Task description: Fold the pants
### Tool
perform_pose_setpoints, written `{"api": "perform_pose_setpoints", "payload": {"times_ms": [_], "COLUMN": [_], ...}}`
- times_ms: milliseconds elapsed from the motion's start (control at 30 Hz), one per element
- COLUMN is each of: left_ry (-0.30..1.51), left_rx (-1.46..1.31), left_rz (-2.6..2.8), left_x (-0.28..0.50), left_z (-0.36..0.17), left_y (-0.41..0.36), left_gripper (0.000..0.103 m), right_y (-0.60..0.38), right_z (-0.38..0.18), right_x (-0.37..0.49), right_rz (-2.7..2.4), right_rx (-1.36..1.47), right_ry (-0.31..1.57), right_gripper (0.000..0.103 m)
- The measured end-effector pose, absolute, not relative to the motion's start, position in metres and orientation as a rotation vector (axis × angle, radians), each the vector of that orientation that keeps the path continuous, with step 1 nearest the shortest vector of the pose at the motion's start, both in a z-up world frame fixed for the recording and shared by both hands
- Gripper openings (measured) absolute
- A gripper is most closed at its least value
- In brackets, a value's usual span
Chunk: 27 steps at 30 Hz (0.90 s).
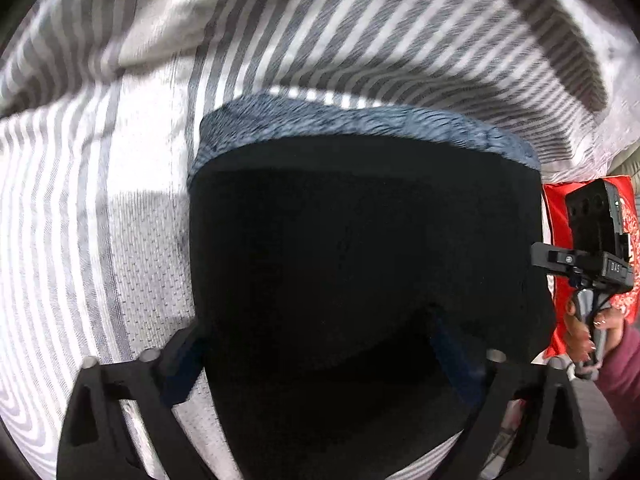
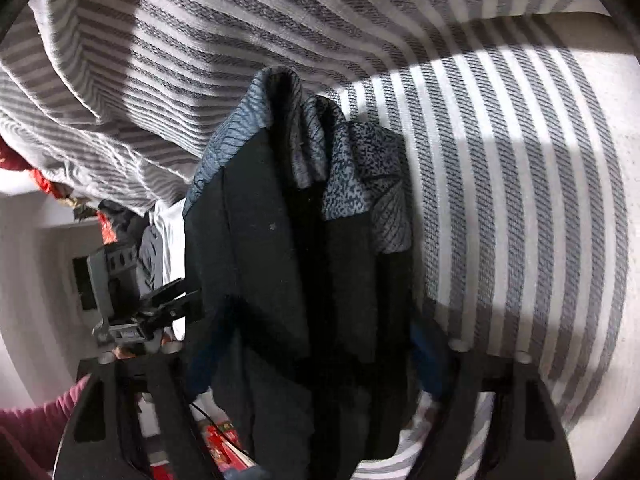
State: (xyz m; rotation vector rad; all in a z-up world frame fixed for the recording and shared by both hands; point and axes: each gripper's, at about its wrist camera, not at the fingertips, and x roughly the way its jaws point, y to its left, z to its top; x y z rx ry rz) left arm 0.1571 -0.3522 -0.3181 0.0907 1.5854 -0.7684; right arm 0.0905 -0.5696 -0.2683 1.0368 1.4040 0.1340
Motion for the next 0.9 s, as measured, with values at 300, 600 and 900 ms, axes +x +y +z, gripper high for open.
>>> {"api": "perform_pose_setpoints", "payload": {"times_ms": [300,600,900], "left_ry": [1.481,1.424,1.45], "left_rx": [0.076,0.073,0.075], "left_rz": [-0.738,-0.732,-0.708], "left_x": [0.129,0.078,0.04], "left_z": [-0.276,-0.219,-0.214], "left_y": [-0.349,-0.337,-0.322], "left_gripper": [0.059,0.059,0.059], "right_y": [-0.56,-0.568,-0.544], "right_z": [-0.23,-0.181,-0.168], "right_x": [0.076,0.039,-0.02], "right_rz": [0.138,0.22,0.206], "right_rx": [1.119,1.15,1.183], "right_ry": [1.298,1.241,1.244], "right_gripper": [0.041,0.041,0.041]}}
